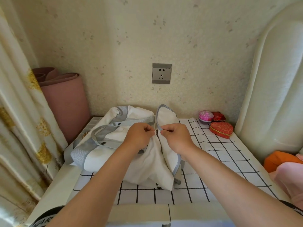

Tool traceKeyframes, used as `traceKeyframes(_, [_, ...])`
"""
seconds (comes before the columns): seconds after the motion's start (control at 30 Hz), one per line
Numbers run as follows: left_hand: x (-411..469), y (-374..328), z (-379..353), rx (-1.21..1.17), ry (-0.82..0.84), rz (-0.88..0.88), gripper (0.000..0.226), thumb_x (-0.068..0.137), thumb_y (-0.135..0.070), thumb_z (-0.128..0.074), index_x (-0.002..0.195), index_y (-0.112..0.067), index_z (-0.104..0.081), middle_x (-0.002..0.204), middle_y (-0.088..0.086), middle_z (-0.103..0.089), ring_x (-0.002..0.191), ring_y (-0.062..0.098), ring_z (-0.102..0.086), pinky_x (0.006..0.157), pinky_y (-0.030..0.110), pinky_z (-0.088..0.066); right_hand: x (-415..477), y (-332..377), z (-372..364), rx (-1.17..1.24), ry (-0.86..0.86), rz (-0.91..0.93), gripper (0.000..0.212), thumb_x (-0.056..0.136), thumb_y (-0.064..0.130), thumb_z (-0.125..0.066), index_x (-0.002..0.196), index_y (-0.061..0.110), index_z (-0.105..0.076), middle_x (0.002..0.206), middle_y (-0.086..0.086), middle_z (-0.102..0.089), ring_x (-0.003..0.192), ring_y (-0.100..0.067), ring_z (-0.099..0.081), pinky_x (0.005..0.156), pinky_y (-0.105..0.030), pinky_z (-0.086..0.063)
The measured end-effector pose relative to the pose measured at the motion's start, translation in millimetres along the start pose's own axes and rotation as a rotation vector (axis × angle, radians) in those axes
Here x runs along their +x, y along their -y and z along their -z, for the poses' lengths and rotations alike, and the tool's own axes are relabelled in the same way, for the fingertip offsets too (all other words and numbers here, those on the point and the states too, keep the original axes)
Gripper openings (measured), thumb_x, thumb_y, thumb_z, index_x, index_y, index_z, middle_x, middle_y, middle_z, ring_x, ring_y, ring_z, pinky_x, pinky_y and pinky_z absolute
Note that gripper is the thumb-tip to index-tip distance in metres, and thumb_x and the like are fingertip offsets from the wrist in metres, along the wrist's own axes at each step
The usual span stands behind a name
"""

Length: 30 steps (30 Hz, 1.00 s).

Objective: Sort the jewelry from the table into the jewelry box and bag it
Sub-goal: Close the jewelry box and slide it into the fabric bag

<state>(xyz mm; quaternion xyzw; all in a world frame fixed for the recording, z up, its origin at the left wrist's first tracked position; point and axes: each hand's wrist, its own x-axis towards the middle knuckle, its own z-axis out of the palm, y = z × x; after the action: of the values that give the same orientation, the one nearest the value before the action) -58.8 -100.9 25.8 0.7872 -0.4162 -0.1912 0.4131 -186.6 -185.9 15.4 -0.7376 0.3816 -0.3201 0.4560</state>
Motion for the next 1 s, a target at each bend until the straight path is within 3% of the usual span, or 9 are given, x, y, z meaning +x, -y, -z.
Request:
traceKeyframes(0.1, [-1.4, -1.8, -0.4, 0.000, -0.019, -0.001, 0.009, 0.094, -0.020, -0.063, 0.089, -0.023, -0.070, 0.086, -0.007, -0.068, 0.084, 0.009, -0.061, 0.077, 0.023, -0.044, -0.2, 0.7, 0.9, -0.008, -0.009, 0.003, 0.021, 0.094, 0.010, -0.066, 0.114, 0.007, -0.073, 0.109, -0.002, -0.071, 0.101, -0.011, -0.064, 0.090, -0.020, -0.046])
traceKeyframes(0.2, [-2.8, -2.0, -0.4, -0.009, -0.025, -0.018, 0.010, 0.093, -0.019, -0.064, 0.088, -0.023, -0.071, 0.083, -0.009, -0.068, 0.080, 0.006, -0.060, 0.074, 0.021, -0.043, -1.2, 1.4, 1.3, -0.054, -0.007, 0.020, 0.020, 0.095, 0.011, -0.065, 0.112, 0.009, -0.074, 0.106, 0.000, -0.071, 0.099, -0.011, -0.064, 0.089, -0.020, -0.046])
traceKeyframes(0.33, [-4.1, -1.6, -0.7, -0.036, -0.043, -0.037, 0.009, 0.092, -0.020, -0.065, 0.088, -0.023, -0.072, 0.076, -0.010, -0.066, 0.069, 0.003, -0.058, 0.068, 0.018, -0.042, -2.1, 1.8, 0.4, -0.139, -0.019, 0.080, 0.016, 0.095, 0.010, -0.063, 0.098, 0.009, -0.078, 0.092, 0.001, -0.074, 0.086, -0.015, -0.067, 0.073, -0.014, -0.048])
traceKeyframes(0.4, [-3.6, -1.1, -1.1, -0.041, -0.045, -0.024, 0.008, 0.093, -0.019, -0.065, 0.089, -0.022, -0.072, 0.076, -0.010, -0.066, 0.068, 0.004, -0.058, 0.071, 0.020, -0.044, -1.7, 6.3, 1.9, -0.067, -0.008, 0.065, 0.019, 0.094, 0.010, -0.064, 0.110, 0.011, -0.076, 0.102, 0.005, -0.071, 0.095, -0.008, -0.064, 0.080, -0.009, -0.044])
traceKeyframes(0.47, [-2.8, 0.0, -0.5, -0.049, -0.031, -0.003, 0.008, 0.093, -0.019, -0.064, 0.091, -0.020, -0.072, 0.076, -0.007, -0.066, 0.067, 0.007, -0.058, 0.074, 0.023, -0.046, 0.7, 10.7, 3.5, 0.023, 0.004, 0.038, 0.024, 0.094, 0.009, -0.066, 0.117, 0.009, -0.072, 0.112, 0.002, -0.069, 0.103, -0.007, -0.061, 0.089, -0.014, -0.043])
traceKeyframes(0.67, [-1.2, -1.0, 0.8, -0.111, -0.038, 0.035, 0.012, 0.094, -0.017, -0.063, 0.084, -0.021, -0.068, 0.081, -0.003, -0.068, 0.068, 0.010, -0.061, 0.071, 0.023, -0.048, 8.6, 0.6, 7.7, 0.000, -0.008, -0.068, 0.027, 0.095, 0.008, -0.063, 0.121, 0.009, -0.068, 0.117, -0.003, -0.068, 0.105, -0.013, -0.061, 0.090, -0.022, -0.044])
traceKeyframes(0.87, [-2.1, 0.8, 1.7, -0.121, -0.039, 0.014, 0.011, 0.093, -0.019, -0.065, 0.084, -0.023, -0.069, 0.082, -0.007, -0.069, 0.072, 0.009, -0.062, 0.077, 0.025, -0.050, 8.9, 1.6, 6.4, -0.095, 0.020, -0.002, 0.024, 0.094, 0.011, -0.064, 0.117, 0.013, -0.072, 0.113, 0.001, -0.072, 0.107, -0.013, -0.065, 0.088, -0.022, -0.045])
traceKeyframes(1.0, [-2.8, -0.3, 1.4, -0.130, -0.040, 0.004, 0.014, 0.092, -0.018, -0.066, 0.081, -0.026, -0.068, 0.081, -0.008, -0.069, 0.072, 0.008, -0.062, 0.080, 0.026, -0.051, 4.0, 6.1, 8.0, -0.151, 0.033, 0.054, 0.023, 0.095, 0.009, -0.063, 0.115, 0.013, -0.073, 0.098, 0.009, -0.066, 0.097, -0.007, -0.061, 0.086, -0.020, -0.044])
